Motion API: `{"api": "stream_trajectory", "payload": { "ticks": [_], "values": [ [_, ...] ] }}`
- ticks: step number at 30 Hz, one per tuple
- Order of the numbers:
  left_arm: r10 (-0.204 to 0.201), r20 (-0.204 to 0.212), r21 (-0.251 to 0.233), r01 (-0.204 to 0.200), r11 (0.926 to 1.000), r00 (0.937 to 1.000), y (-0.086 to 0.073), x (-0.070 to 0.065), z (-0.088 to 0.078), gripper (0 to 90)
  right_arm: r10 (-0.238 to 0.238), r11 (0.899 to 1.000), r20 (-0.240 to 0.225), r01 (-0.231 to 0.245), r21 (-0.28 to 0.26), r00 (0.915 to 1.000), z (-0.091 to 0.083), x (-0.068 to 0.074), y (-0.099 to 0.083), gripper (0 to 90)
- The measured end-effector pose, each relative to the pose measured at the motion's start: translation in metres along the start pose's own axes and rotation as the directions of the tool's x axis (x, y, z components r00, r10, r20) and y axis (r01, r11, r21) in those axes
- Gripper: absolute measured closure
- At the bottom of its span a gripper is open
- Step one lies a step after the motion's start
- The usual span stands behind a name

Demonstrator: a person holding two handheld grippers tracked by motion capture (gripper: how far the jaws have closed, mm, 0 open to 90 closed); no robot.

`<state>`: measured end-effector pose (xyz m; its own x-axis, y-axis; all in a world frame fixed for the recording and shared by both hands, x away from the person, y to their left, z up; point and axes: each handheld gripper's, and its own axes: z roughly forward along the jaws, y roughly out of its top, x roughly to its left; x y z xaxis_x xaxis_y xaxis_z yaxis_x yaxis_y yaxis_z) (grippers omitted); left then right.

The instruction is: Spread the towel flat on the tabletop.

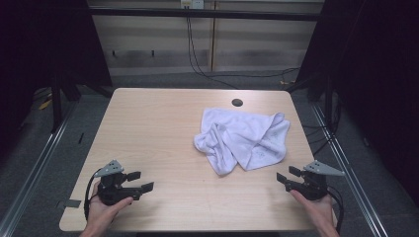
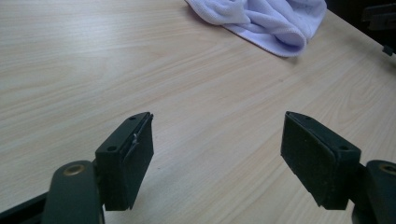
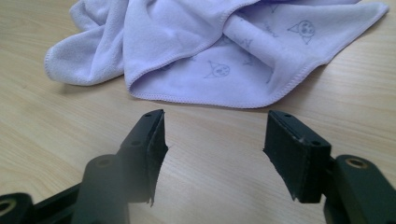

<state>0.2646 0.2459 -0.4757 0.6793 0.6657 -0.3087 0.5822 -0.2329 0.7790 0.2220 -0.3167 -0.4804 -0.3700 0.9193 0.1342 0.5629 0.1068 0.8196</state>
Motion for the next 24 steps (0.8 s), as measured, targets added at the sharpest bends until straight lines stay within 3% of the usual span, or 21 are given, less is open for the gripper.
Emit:
{"api": "stream_trajectory", "payload": {
  "ticks": [7,15,16,24],
  "values": [
    [0.013,0.017,0.012,-0.013,0.9998,0.9998,-0.001,-0.002,0.001,25.3,-0.036,0.999,-0.047,0.037,0.025,0.9982,0.006,0.006,0.006,37.3],
    [0.016,0.012,0.005,-0.016,0.9999,0.9998,0.000,0.004,0.001,23.7,-0.089,0.994,-0.109,0.095,0.053,0.9901,0.017,0.016,0.022,34.1],
    [0.017,0.015,0.003,-0.017,0.9999,0.9997,0.001,0.004,0.002,23.7,-0.111,0.990,-0.127,0.120,0.068,0.9858,0.024,0.018,0.030,31.7],
    [0.024,0.017,0.013,-0.024,0.9996,0.9996,0.001,0.005,0.003,24.1,-0.120,0.989,-0.177,0.133,0.062,0.9769,0.065,0.016,0.069,25.1]
  ]
}}
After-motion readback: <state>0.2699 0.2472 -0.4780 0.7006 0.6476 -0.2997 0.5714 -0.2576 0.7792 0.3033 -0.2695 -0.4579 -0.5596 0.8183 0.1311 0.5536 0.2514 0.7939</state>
